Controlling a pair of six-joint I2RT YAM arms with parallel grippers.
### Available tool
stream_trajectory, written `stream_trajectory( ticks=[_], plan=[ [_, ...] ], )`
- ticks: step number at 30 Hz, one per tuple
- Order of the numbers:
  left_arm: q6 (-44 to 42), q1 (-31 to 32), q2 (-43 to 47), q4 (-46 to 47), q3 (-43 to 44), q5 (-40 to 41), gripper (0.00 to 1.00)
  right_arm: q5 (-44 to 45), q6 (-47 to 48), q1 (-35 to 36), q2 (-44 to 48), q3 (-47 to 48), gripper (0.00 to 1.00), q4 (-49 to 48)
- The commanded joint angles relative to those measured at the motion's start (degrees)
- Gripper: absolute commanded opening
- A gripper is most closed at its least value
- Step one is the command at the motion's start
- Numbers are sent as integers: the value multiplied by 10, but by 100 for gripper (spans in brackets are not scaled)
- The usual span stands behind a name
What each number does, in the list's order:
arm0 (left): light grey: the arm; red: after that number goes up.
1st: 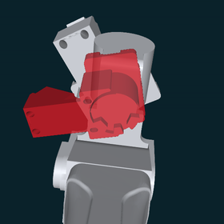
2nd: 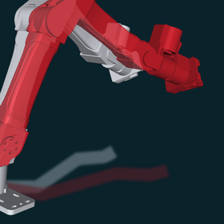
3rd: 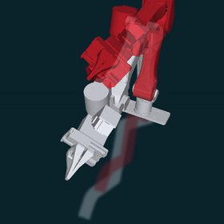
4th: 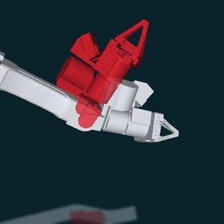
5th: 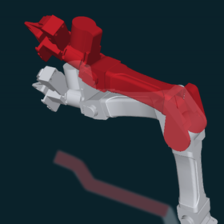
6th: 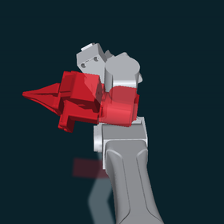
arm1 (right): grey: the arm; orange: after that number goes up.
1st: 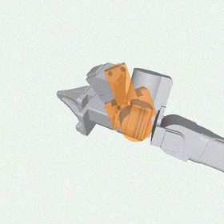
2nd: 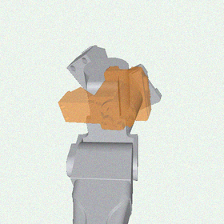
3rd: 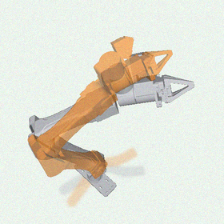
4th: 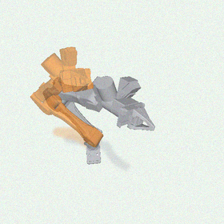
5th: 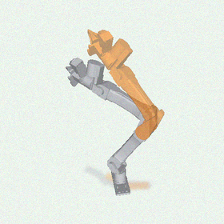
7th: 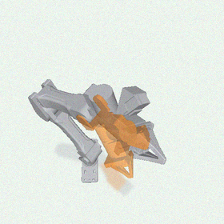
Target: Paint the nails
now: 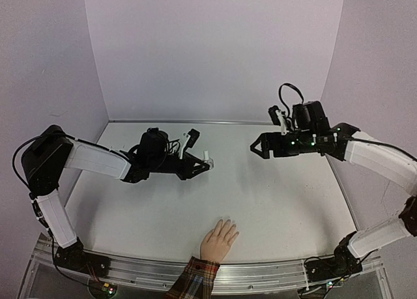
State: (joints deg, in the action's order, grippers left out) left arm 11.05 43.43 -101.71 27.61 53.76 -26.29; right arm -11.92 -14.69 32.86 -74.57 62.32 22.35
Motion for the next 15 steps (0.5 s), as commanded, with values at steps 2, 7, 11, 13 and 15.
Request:
stream_trajectory(
  ticks=[2,7,11,13,15],
  plan=[
    [43,6,14,-128,54,-108,0,-100,-19,54,-78,93,88,2],
    [33,10,19,-148,63,-128,0,-133,-20,86,-140,150,73,2],
    [23,18,22,-156,64,-127,0,-154,-24,105,-194,187,61,3],
    [21,21,22,-160,65,-126,0,-162,-29,111,-212,199,57,3],
    [19,23,23,-163,65,-124,0,-167,-32,118,-226,209,53,2]
  ],
)
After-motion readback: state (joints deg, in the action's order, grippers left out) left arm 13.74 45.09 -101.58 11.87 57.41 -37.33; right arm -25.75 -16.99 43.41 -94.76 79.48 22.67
